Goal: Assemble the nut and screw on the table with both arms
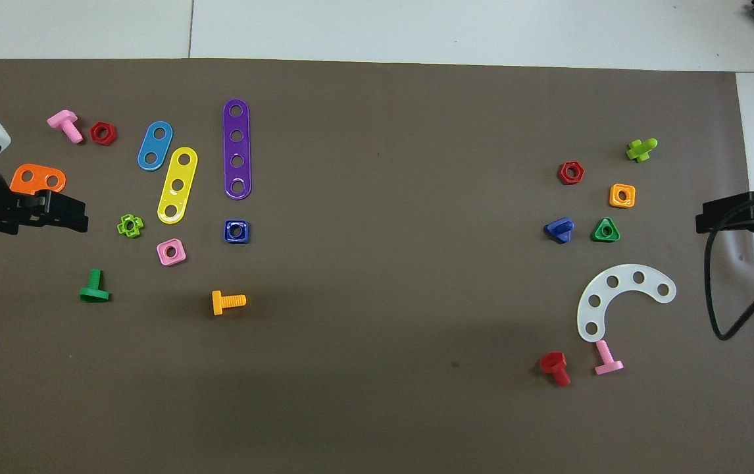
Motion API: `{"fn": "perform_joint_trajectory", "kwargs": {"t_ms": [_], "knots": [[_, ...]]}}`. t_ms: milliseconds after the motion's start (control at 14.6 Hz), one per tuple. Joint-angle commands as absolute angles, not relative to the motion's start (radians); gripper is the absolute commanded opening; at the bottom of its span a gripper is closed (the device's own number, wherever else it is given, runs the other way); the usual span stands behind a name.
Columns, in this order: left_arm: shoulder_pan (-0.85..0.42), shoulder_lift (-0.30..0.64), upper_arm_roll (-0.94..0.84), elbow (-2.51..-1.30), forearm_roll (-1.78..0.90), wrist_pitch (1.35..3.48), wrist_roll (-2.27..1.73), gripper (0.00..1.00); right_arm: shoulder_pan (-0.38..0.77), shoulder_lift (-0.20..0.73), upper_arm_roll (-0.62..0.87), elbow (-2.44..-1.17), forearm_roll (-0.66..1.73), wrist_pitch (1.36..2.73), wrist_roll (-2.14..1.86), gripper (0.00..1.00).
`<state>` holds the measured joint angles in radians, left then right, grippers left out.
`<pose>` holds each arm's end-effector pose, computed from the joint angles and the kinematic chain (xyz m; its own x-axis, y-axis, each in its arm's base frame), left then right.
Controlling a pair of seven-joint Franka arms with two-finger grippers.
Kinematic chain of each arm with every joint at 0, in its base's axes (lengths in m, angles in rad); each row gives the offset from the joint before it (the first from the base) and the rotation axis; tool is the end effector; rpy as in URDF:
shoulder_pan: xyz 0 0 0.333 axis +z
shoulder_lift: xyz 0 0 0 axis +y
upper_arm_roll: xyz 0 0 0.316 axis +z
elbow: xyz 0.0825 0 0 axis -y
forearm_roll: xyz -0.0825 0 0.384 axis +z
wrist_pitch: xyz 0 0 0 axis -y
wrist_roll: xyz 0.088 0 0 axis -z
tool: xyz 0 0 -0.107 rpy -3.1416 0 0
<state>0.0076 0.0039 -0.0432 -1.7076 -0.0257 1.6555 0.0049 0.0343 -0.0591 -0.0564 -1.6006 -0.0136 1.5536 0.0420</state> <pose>0.5569 -0.0223 0.5648 0.9977 -0.0383 -0.0559 -0.0369 -0.9990 0.0259 0.5342 -0.0143 0.6411 0.9979 -0.0642 0.0124 -0.0644 -0.9979 0.0098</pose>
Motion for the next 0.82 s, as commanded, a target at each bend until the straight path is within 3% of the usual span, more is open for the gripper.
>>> {"fn": "perform_joint_trajectory", "kwargs": {"t_ms": [0, 479, 753], "knots": [[0.011, -0.028, -0.041, -1.746, -0.031, 1.677, 0.014, 1.00, 0.023, -0.067, -0.054, -1.617, -0.005, 1.572, 0.020, 1.00], [0.020, -0.028, -0.040, -1.746, -0.031, 1.675, 0.014, 1.00, 0.035, -0.087, -0.051, -1.640, -0.002, 1.589, 0.024, 1.00], [0.017, -0.028, -0.041, -1.741, -0.031, 1.683, 0.017, 1.00, 0.037, -0.005, -0.049, -1.664, 0.008, 1.701, 0.026, 1.00]]}}
